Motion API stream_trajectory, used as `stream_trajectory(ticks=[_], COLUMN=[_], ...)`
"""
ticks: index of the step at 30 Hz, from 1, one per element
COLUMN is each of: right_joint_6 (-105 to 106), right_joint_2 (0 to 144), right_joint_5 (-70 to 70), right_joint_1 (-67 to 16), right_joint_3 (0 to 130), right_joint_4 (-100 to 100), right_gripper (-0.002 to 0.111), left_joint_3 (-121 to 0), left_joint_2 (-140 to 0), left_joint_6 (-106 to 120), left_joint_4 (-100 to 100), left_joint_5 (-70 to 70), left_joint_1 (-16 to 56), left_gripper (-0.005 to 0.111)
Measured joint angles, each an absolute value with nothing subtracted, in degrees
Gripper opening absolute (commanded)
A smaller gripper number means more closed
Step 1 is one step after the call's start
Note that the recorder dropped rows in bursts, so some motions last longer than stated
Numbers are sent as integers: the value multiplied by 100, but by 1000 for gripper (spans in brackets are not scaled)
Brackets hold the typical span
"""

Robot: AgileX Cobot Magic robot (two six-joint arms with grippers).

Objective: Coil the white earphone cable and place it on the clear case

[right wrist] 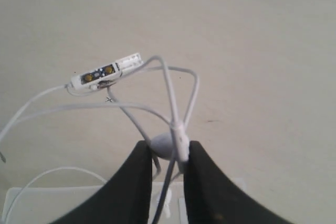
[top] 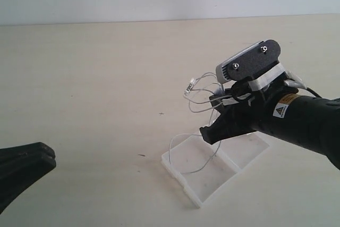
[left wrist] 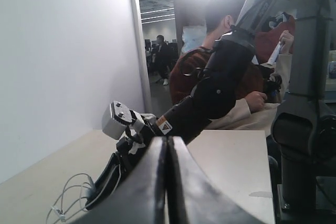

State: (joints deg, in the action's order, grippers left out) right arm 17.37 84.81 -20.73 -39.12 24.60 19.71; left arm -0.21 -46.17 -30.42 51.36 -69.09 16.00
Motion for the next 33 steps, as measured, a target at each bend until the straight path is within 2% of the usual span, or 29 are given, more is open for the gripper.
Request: stream_trajectory(ticks=[16, 33], right_joint_6=[2050, 1644], right_joint_2=[9016, 9354], right_joint_5=[-2114, -3109], right_joint_1=[-3912, -3912], right_joint_3=[2458, 1846], right_joint_4=[1960, 1971], right_gripper=[0, 0], left_joint_3=[-21, -21], left_joint_2=[-4617, -4617], left_joint_6=[-3042, -3042], left_joint_4=[5136, 5136], left_joint_5=[-6909, -6909], left_joint_1=[1600, 1600], left_gripper=[0, 0])
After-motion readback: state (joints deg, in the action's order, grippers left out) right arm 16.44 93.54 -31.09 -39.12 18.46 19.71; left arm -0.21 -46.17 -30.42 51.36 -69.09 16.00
